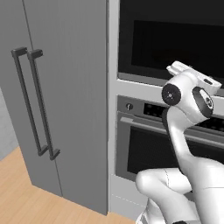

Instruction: Pick the lemon from the sink and place it in the bowl. Then pick the bowl and place it in the microwave. Then close the microwave door and press the start button.

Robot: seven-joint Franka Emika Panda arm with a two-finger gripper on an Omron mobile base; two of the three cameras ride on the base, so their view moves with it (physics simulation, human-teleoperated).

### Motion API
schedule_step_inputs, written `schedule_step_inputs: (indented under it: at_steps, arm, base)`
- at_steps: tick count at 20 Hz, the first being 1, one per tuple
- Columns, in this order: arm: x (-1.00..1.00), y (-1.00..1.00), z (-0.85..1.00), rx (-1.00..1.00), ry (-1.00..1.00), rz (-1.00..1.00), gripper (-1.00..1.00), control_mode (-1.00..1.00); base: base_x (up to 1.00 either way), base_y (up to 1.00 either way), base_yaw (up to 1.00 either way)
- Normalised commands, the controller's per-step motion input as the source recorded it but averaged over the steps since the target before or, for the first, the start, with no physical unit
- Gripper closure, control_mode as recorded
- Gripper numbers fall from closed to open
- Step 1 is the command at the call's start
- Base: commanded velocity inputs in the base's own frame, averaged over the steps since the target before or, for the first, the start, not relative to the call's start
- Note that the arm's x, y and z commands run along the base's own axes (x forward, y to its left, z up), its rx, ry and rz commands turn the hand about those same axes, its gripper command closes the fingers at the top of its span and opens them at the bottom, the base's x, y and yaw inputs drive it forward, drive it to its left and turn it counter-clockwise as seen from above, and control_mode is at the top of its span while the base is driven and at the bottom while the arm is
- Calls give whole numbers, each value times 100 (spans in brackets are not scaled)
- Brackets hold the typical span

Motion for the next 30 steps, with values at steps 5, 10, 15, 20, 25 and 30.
schedule_step_inputs:
  at_steps: [5, 10, 15, 20, 25, 30]
  arm:
    - [-89, 0, 21, 0, 2, 3, -100, -100]
    - [-65, 0, 24, 0, 8, 5, -100, -100]
    - [-62, 0, 3, -3, 9, 3, -100, -100]
    - [-68, -29, 0, -1, 2, 6, 100, -100]
    - [-56, -43, -1, -2, 0, 5, 100, -100]
    - [-9, -33, -17, 0, 0, 2, 100, -100]
  base:
    - [0, 0, 0]
    - [0, 0, 0]
    - [0, 0, 0]
    - [0, 0, 0]
    - [0, 0, 0]
    - [0, 0, 0]
